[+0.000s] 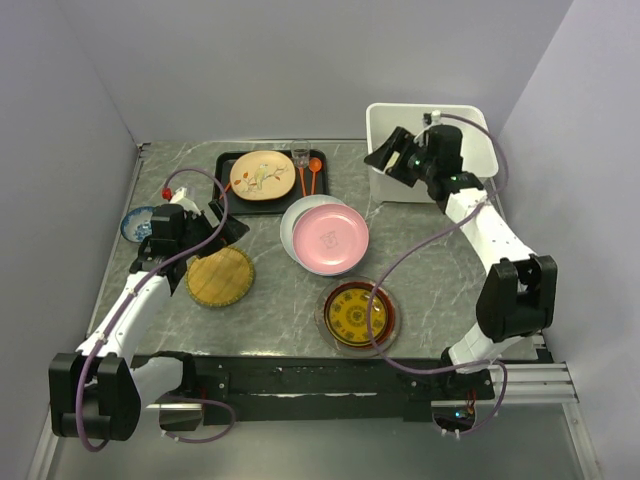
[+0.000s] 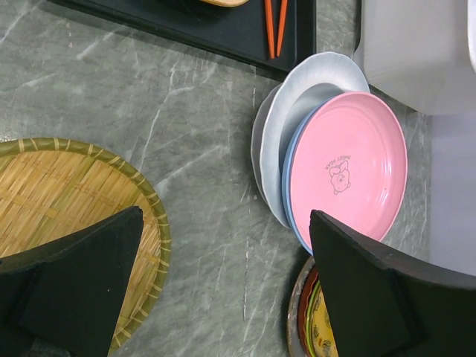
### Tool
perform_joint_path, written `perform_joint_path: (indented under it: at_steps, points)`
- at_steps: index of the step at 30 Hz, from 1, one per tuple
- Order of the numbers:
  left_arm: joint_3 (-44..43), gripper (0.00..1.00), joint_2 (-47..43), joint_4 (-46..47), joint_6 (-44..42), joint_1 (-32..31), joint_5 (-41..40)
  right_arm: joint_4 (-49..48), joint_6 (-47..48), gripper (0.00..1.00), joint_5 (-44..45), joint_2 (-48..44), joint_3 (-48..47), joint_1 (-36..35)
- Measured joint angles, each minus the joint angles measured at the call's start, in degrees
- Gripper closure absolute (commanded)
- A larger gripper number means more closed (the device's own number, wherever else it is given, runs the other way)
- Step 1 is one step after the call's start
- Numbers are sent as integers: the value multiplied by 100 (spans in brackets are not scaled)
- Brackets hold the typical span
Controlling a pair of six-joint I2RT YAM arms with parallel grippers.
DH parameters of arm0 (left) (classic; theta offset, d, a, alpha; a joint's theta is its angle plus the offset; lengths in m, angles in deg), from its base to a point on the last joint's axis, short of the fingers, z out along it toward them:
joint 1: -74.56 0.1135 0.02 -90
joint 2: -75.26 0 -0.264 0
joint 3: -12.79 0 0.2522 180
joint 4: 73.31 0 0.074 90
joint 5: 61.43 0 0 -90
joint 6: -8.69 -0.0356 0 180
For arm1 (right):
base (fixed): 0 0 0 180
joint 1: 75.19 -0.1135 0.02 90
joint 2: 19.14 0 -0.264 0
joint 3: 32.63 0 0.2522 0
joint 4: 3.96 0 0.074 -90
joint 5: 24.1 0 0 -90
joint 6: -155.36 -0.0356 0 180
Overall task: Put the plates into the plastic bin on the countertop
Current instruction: Pick up the plate at the center of the board.
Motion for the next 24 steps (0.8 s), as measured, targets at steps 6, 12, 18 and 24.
perform_joint_path:
  at_steps: [6,12,18,24]
  points:
    - [0,1,-57,-11,0,0,-28,-26,111,16,-50,-514,494,-328]
    - [0,1,-87,-9,0,0,-37,-72,142,17,-107,-1047,1182,-380]
    - [0,1,-179,11,2,-2,-37,-79,140,17,-109,-1408,1784,-647]
    - [0,1,-179,57,24,-2,-26,-133,116,17,-105,-1777,2328,-949]
